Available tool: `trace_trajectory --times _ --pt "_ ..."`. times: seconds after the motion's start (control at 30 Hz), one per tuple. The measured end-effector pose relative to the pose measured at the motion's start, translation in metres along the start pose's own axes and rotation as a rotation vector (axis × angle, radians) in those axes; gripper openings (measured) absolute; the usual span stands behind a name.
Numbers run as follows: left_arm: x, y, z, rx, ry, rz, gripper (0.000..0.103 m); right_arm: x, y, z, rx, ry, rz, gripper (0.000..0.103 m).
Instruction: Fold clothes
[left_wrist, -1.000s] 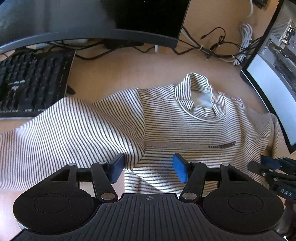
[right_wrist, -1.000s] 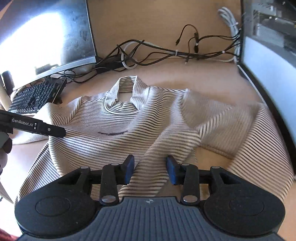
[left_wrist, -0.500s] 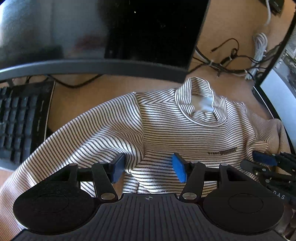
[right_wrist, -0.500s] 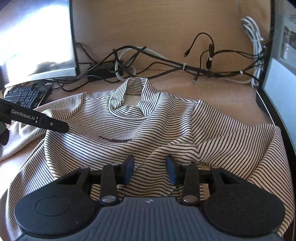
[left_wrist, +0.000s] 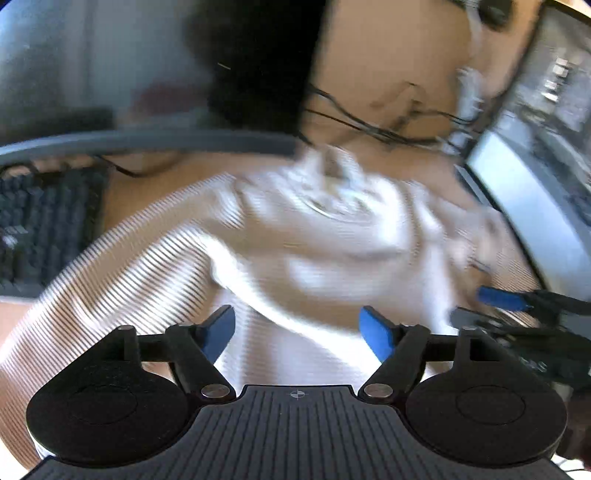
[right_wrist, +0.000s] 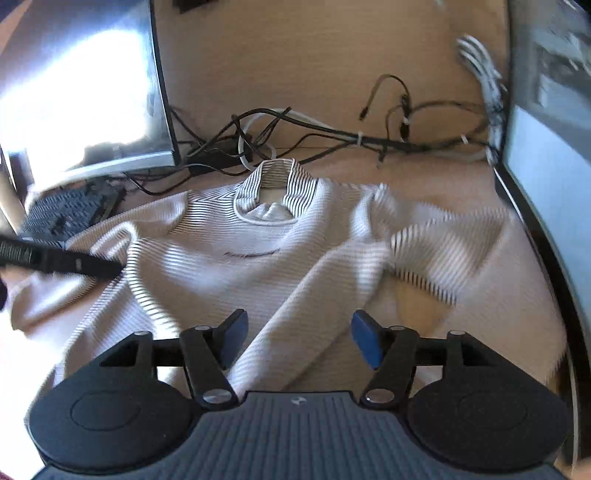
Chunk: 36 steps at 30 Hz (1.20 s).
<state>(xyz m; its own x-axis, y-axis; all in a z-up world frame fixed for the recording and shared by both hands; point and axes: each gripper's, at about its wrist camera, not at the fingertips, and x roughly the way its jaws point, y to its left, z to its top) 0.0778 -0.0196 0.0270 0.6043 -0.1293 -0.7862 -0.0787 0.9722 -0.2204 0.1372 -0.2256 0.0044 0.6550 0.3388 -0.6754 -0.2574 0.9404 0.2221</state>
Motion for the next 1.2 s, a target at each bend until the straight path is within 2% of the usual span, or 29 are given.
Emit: trace_trajectory --times 0.13,0.2,0.27,0.33,0.43,0.57,0.63,0.73,0.8,0.9,0.97,1.03,1.13,1.2 --pt "0.003 -0.009 -0.031 0.024 0.082 -0.047 0.084 -0.029 0.011 -0.024 0.051 -0.01 0.048 0.077" --pt "0.004 -0.006 -0.045 0.017 0.123 -0.064 0.085 -0.038 0.023 -0.038 0.017 0.006 0.014 0.081" --pt "0.004 -0.001 -0.056 0.019 0.137 -0.071 0.088 -0.04 0.032 -0.053 0.002 0.041 -0.056 0.081" --pt "-0.002 0.005 -0.064 0.037 0.126 -0.082 0.09 -0.037 0.037 -0.066 0.001 0.082 -0.12 0.081" --pt "-0.005 0.004 -0.071 0.084 0.106 -0.101 0.095 -0.039 0.049 -0.081 -0.058 0.071 -0.198 0.083" --pt "-0.002 -0.012 -0.082 0.197 0.065 -0.065 0.098 -0.042 0.052 -0.087 -0.041 0.048 -0.247 0.092" --pt "-0.005 -0.016 -0.09 0.219 0.046 -0.035 0.098 -0.047 0.048 -0.089 -0.028 0.039 -0.288 0.094" --pt "-0.018 -0.01 -0.098 0.174 0.024 -0.014 0.098 -0.071 0.044 -0.094 0.033 -0.023 -0.308 0.094" --pt "-0.03 -0.006 -0.106 0.13 0.001 0.017 0.098 -0.09 0.04 -0.1 0.087 -0.08 -0.283 0.103" --pt "-0.052 -0.011 -0.126 0.072 -0.05 0.083 0.099 -0.113 0.042 -0.114 0.127 -0.135 -0.22 0.103" --pt "-0.068 -0.021 -0.142 0.028 -0.074 0.131 0.1 -0.126 0.052 -0.127 0.12 -0.141 -0.211 0.103" --pt "-0.092 -0.034 -0.164 -0.042 -0.132 0.164 0.101 -0.141 0.065 -0.138 0.119 -0.149 -0.21 0.103" --pt "-0.12 -0.059 -0.194 -0.038 -0.216 0.212 0.103 -0.167 0.084 -0.159 0.139 -0.175 -0.221 0.103" --pt "-0.134 -0.07 -0.211 -0.041 -0.266 0.241 0.103 -0.188 0.092 -0.177 0.173 -0.234 -0.232 0.103"
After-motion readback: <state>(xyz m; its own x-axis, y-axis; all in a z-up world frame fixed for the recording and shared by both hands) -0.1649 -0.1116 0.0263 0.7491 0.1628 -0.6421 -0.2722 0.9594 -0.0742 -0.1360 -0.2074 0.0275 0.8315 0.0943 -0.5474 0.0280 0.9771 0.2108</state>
